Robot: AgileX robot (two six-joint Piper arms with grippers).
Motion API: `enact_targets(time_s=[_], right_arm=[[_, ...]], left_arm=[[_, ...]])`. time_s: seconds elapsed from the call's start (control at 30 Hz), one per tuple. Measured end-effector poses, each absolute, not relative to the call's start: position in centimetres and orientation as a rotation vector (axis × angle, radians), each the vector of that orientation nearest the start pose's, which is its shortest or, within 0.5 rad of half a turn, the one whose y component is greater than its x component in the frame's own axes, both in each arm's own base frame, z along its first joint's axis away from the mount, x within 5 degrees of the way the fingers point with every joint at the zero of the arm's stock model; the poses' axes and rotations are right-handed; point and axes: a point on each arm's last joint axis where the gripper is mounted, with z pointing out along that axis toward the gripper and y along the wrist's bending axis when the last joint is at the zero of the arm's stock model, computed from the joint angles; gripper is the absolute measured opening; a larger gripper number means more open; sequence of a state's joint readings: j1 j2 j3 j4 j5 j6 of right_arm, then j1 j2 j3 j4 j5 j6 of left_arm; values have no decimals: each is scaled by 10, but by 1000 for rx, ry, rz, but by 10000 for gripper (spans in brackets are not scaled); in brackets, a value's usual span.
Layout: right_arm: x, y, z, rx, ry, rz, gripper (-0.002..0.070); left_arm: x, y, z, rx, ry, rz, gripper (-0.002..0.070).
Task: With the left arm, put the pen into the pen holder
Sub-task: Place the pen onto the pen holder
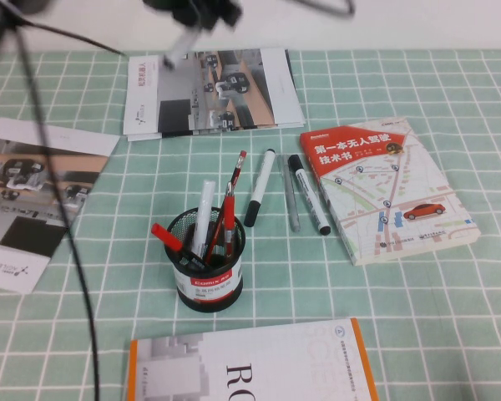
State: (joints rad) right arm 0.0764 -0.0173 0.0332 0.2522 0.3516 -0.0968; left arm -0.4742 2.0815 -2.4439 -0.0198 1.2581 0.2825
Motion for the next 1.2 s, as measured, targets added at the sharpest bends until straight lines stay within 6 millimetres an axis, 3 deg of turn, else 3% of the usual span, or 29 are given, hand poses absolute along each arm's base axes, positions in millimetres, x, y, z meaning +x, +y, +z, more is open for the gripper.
enact_targets(time_s=[0.23,0.37,0.5,0.83,1.0,1.2], right_arm=[[52,12,172,-1,1846,231,-20],[52,12,172,-1,1846,231,-20],[52,12,172,-1,1846,231,-20],[52,12,172,-1,1846,231,-20],[52,12,172,-1,1846,231,-20],[52,12,172,-1,1846,231,-20]], left_arm=[[339,-186,494,838,2032,-192,107],[305,-179,525,831,1947,-187,107],[288,-172,540,800,1903,-173,107],[289,-172,505,819,1964,-146,107],[265,-161,493,793,1867,-152,107],[230,-142,451,722,1743,-200,107]])
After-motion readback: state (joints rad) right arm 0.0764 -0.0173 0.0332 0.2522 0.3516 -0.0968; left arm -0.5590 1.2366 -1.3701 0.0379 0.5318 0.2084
